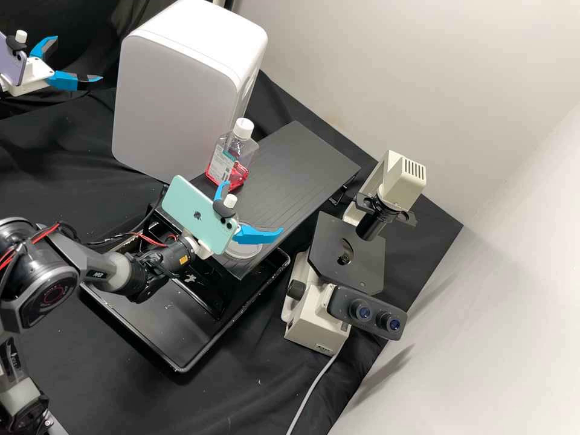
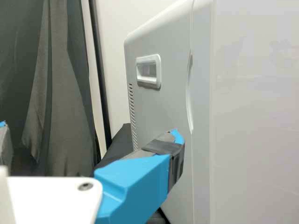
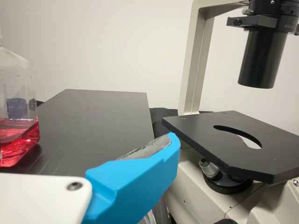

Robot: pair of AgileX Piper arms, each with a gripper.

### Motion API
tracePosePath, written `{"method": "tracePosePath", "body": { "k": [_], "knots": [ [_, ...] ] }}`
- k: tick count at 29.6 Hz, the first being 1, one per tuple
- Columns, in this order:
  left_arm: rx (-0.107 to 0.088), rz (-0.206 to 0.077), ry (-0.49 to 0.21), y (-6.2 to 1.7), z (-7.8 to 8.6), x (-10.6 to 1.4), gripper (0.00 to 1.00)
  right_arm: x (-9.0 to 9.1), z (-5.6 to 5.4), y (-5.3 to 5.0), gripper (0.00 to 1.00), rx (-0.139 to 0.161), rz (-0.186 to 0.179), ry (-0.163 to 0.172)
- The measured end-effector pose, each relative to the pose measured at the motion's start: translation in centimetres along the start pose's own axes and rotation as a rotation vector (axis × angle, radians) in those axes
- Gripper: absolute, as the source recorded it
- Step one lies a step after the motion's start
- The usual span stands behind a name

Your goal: Place the lid on the petri dish

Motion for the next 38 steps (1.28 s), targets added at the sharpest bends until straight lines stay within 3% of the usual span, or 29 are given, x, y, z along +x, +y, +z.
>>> {"method": "tracePosePath", "body": {
  "k": [10, 14, 16, 21, 23, 28, 29, 35, 38],
  "knots": [
    [0.0, 0.0, -0.002, -0.01, 0.1, 0.0, 1.0, 0.0, 0.0, 0.0, 1.0, 0.0, 0.0, 0.0],
    [-0.053, -0.008, -0.014, -0.3, 0.9, -0.1, 1.0, 0.0, 0.0, 0.0, 1.0, 0.0, 0.0, 0.0],
    [-0.079, -0.008, -0.035, -0.64, 1.9, -0.4, 1.0, 0.0, 0.0, 0.0, 1.0, 0.0, 0.0, 0.0],
    [-0.111, -0.037, -0.104, -1.96, 4.8, -1.7, 1.0, 0.0, 0.0, 0.0, 1.0, 0.0, 0.0, 0.0],
    [-0.114, -0.045, -0.159, -2.56, 6.3, -2.6, 1.0, 0.0, 0.0, 0.0, 1.0, 0.0, 0.0, 0.0],
    [-0.108, -0.043, -0.238, -3.8, 7.8, -4.5, 1.0, 0.0, 0.0, 0.0, 1.0, 0.0, 0.0, 0.0],
    [-0.106, -0.048, -0.251, -4.06, 8.0, -5.0, 1.0, 0.0, 0.0, 0.0, 1.0, 0.0, 0.0, 0.0],
    [-0.098, -0.146, -0.315, -5.89, 8.9, -7.4, 1.0, 0.0, 0.0, 0.0, 1.0, 0.0, 0.0, 0.0],
    [-0.098, -0.179, -0.347, -6.37, 9.2, -8.5, 1.0, 0.0, 0.0, 0.0, 1.0, 0.0, 0.0, 0.0]
  ]
}}
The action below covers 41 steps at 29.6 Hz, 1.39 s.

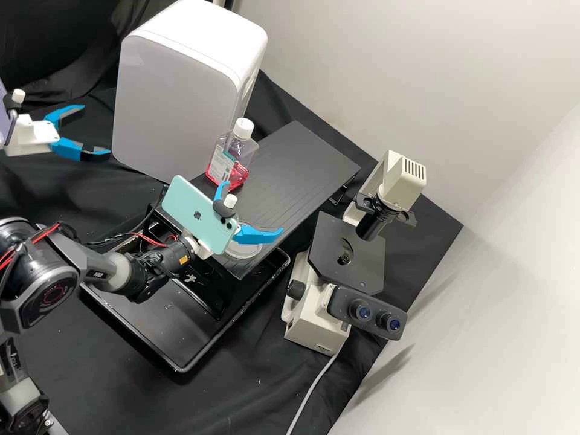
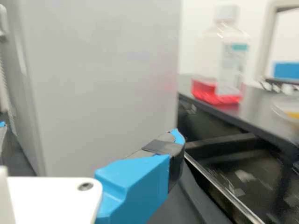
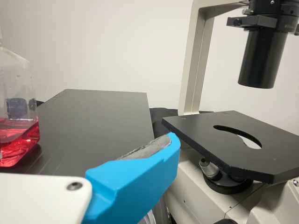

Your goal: Place the lid on the petri dish

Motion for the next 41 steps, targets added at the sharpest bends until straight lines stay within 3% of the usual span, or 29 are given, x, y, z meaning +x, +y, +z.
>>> {"method": "tracePosePath", "body": {
  "k": [9, 18, 25, 41],
  "knots": [
    [0.008, -0.068, -0.092, -1.33, 1.7, -1.9, 1.0, 0.0, 0.0, 0.0, 1.0, 0.0, 0.0, 0.0],
    [0.014, -0.091, -0.144, -1.89, 2.8, -2.3, 1.0, 0.0, 0.0, 0.0, 1.0, 0.0, 0.0, 0.0],
    [0.022, -0.126, -0.167, -2.7, 3.4, -2.4, 1.0, 0.0, 0.0, 0.0, 1.0, 0.0, 0.0, 0.0],
    [0.024, -0.138, -0.178, -3.02, 3.6, -2.5, 1.0, 0.0, 0.0, 0.0, 1.0, 0.0, 0.0, 0.0]
  ]
}}
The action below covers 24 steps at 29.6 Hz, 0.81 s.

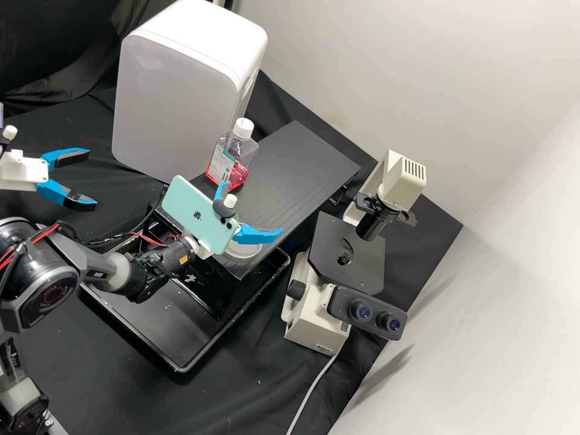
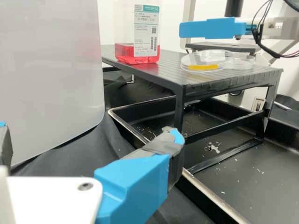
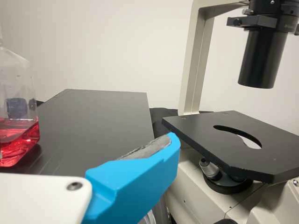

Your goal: Place the lid on the petri dish

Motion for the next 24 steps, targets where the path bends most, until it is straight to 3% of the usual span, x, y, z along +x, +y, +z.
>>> {"method": "tracePosePath", "body": {
  "k": [3, 8, 18, 24],
  "knots": [
    [0.004, -0.001, -0.01, 0.02, 0.1, -0.1, 1.0, 0.0, 0.0, 0.0, 1.0, 0.0, 0.0, 0.0],
    [0.035, -0.027, -0.079, -0.3, 0.7, -0.4, 1.0, 0.0, 0.0, 0.0, 1.0, 0.0, 0.0, 0.0],
    [0.129, -0.086, -0.148, -1.74, 1.9, -0.3, 1.0, 0.0, 0.0, 0.0, 1.0, 0.0, 0.0, 0.0],
    [0.134, -0.096, -0.163, -2.02, 2.2, -0.4, 1.0, 0.0, 0.0, 0.0, 1.0, 0.0, 0.0, 0.0]
  ]
}}
